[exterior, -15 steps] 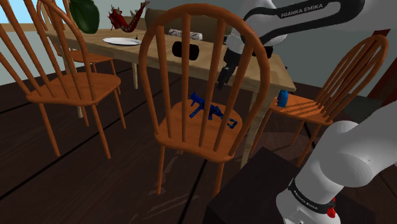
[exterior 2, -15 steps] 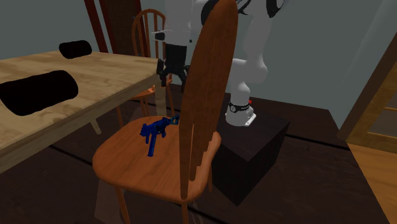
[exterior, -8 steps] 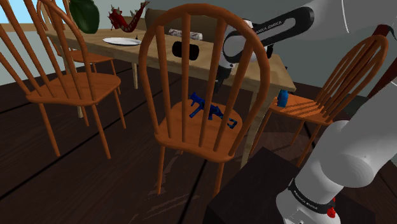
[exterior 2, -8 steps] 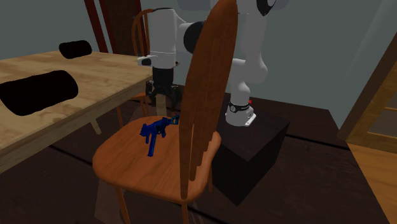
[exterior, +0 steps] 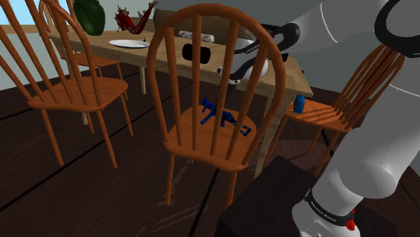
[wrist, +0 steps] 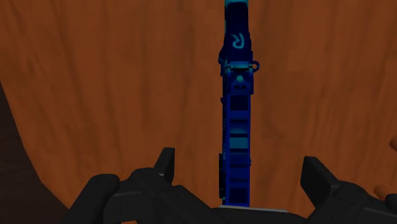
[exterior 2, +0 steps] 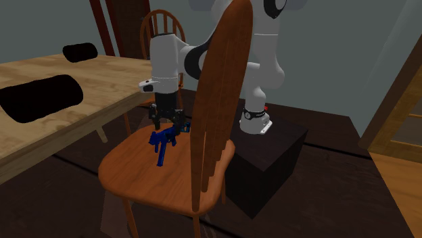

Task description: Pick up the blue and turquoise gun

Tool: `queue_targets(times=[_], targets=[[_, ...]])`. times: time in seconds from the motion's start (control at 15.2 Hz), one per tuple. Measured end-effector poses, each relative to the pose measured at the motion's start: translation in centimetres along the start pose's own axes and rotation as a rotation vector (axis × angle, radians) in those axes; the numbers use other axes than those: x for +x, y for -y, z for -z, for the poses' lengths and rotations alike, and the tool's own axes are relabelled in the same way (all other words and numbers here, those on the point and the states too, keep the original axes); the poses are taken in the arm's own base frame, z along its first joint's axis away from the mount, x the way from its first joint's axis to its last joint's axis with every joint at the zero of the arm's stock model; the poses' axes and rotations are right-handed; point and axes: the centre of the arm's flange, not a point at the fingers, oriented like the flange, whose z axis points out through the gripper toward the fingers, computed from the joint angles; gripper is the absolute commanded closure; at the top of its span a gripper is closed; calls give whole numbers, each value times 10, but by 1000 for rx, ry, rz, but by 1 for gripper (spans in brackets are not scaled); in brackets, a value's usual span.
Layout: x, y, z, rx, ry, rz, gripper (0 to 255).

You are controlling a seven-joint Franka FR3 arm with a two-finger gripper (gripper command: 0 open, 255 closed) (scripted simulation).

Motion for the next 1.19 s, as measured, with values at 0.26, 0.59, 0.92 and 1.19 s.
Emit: queue_targets(times=[0.26, 0.59, 0.92, 1.19], targets=[[-2, -2, -17, 0, 0, 0, 0], [-3, -2, -19, 0, -1, 0, 255], [-3, -2, -19, 0, -1, 1, 255], [-1, -1, -9, 0, 0, 0, 255]])
